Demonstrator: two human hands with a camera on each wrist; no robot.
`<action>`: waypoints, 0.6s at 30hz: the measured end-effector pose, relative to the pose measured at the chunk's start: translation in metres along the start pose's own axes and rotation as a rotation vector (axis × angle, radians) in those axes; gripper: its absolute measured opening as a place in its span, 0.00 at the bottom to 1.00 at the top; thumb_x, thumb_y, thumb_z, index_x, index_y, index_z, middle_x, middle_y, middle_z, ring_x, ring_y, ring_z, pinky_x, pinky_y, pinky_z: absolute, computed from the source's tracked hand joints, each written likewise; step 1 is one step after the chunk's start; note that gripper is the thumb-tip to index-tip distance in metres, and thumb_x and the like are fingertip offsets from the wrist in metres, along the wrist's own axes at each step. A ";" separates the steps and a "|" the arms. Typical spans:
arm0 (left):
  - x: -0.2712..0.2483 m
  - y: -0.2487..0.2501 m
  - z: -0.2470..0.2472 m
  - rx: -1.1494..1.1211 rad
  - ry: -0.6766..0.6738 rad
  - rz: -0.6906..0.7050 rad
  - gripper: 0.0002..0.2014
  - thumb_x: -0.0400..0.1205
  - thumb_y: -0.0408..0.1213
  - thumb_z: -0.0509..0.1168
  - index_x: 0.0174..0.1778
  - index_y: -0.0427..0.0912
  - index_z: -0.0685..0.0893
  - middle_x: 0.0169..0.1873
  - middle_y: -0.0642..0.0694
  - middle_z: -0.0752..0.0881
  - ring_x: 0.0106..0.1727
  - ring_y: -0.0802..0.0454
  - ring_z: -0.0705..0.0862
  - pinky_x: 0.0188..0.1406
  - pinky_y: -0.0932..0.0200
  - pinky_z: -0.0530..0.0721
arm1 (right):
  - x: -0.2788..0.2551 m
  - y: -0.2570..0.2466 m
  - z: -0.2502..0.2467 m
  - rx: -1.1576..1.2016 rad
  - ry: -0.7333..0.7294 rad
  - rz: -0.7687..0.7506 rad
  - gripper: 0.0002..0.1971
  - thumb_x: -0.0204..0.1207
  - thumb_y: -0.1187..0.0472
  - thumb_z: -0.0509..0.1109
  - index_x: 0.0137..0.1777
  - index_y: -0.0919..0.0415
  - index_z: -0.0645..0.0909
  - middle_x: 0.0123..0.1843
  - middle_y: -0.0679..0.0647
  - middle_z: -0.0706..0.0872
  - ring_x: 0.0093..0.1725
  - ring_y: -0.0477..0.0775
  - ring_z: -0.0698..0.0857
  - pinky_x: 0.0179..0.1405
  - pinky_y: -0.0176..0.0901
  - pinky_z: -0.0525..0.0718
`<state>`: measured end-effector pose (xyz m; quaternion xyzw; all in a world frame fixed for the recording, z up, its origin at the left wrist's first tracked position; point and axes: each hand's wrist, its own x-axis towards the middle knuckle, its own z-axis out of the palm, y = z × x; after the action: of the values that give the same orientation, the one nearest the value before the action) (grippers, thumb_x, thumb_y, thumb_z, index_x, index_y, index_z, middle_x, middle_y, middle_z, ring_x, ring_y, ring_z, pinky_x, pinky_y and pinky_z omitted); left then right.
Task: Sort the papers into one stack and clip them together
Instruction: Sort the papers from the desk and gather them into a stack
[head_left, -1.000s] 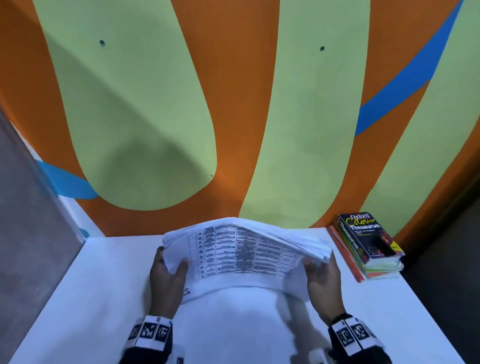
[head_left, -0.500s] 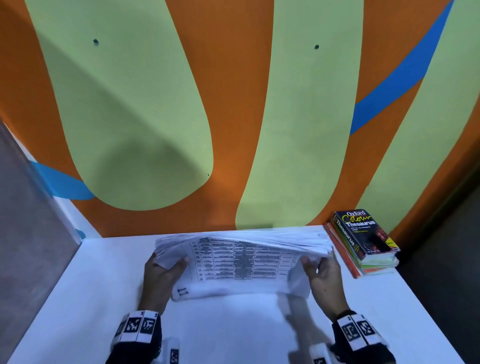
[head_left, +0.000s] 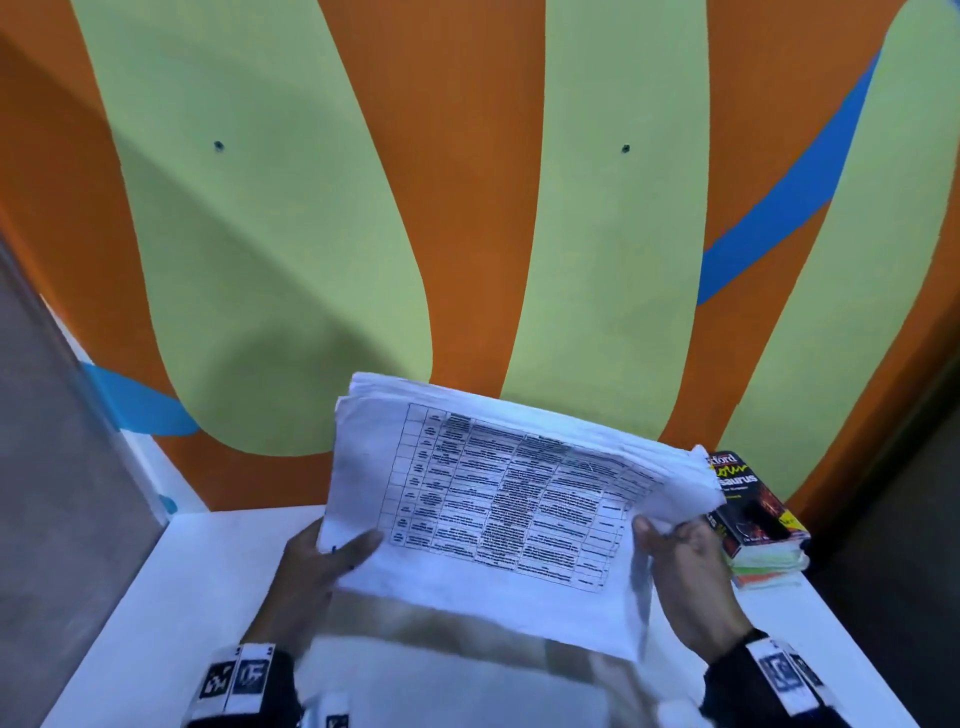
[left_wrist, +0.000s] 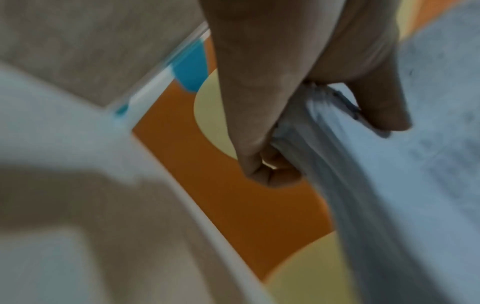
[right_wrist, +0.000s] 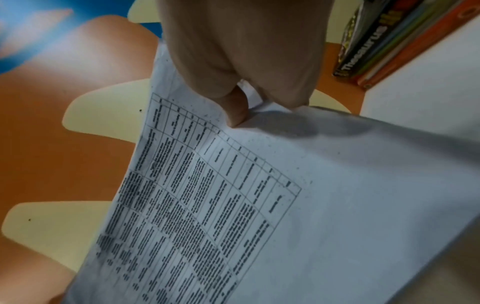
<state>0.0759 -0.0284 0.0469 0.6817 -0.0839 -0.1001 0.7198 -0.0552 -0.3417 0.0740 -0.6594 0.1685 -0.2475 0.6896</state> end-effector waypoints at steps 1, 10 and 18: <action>-0.001 0.003 0.006 -0.057 0.060 0.009 0.28 0.55 0.59 0.79 0.40 0.41 0.83 0.30 0.53 0.89 0.30 0.55 0.86 0.31 0.59 0.84 | -0.001 -0.002 0.003 0.016 -0.008 0.026 0.24 0.80 0.78 0.59 0.25 0.55 0.67 0.11 0.43 0.71 0.13 0.35 0.71 0.16 0.21 0.67; -0.014 0.003 0.069 -0.853 -0.101 -0.046 0.23 0.78 0.35 0.67 0.71 0.41 0.78 0.68 0.41 0.83 0.68 0.43 0.83 0.60 0.46 0.85 | -0.007 0.038 0.019 0.033 0.008 0.176 0.23 0.67 0.37 0.69 0.26 0.51 0.65 0.29 0.61 0.59 0.30 0.57 0.61 0.31 0.55 0.63; -0.006 0.024 0.091 -0.581 0.074 0.068 0.26 0.69 0.27 0.75 0.65 0.40 0.83 0.63 0.42 0.87 0.63 0.42 0.85 0.61 0.42 0.83 | -0.007 0.049 0.017 0.386 -0.108 0.364 0.44 0.43 0.54 0.89 0.61 0.74 0.81 0.54 0.66 0.89 0.55 0.63 0.87 0.54 0.52 0.86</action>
<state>0.0471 -0.1134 0.0761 0.4472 -0.0480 -0.0708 0.8903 -0.0459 -0.3232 0.0258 -0.4867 0.1969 -0.1118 0.8437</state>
